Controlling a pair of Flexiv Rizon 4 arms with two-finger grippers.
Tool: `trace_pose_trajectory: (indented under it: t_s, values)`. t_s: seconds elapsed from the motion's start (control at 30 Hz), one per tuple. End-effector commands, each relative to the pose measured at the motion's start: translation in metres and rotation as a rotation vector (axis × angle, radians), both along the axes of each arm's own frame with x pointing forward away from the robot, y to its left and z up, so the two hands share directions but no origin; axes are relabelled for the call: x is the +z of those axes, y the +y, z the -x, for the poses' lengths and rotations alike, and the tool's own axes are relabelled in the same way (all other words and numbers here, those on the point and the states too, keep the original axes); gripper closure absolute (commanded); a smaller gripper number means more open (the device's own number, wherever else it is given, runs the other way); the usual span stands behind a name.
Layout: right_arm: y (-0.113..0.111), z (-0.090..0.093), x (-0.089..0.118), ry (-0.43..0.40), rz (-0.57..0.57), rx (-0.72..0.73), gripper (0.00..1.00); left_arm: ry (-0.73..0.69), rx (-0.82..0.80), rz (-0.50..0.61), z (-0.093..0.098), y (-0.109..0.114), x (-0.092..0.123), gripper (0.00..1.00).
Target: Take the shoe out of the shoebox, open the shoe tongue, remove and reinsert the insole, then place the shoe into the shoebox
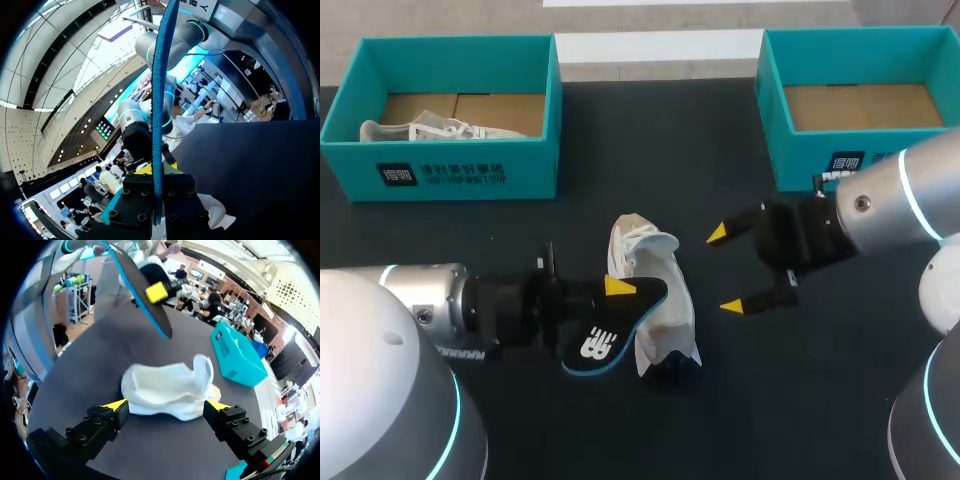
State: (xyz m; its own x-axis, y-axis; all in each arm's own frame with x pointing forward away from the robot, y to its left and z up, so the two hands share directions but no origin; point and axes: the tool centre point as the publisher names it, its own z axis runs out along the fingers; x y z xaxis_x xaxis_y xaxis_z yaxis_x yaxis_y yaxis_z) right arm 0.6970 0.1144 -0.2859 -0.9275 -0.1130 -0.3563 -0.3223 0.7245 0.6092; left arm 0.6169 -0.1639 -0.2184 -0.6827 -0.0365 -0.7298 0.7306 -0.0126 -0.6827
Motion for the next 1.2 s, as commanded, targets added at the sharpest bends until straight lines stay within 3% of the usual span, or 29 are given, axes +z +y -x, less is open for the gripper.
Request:
trace_pose_trajectory:
  t_s: [0.03, 0.43, 0.8, 1.2]
  values:
    - [0.018, -0.008, -0.018, -0.012, 0.082, -0.044, 0.0, -0.001, 0.003, -0.001, 0.001, -0.001, 0.0, 1.0]
    - [0.029, -0.015, -0.042, 0.001, 0.106, -0.067, 0.0, 0.006, -0.007, -0.036, -0.003, 0.002, -0.009, 1.0]
    - [0.033, -0.02, -0.058, 0.043, 0.143, -0.08, 0.0, 0.025, -0.016, -0.07, -0.006, -0.005, -0.033, 1.0]
    - [0.029, -0.017, -0.057, 0.056, 0.169, -0.08, 0.0, 0.015, -0.023, -0.082, -0.012, -0.011, -0.033, 1.0]
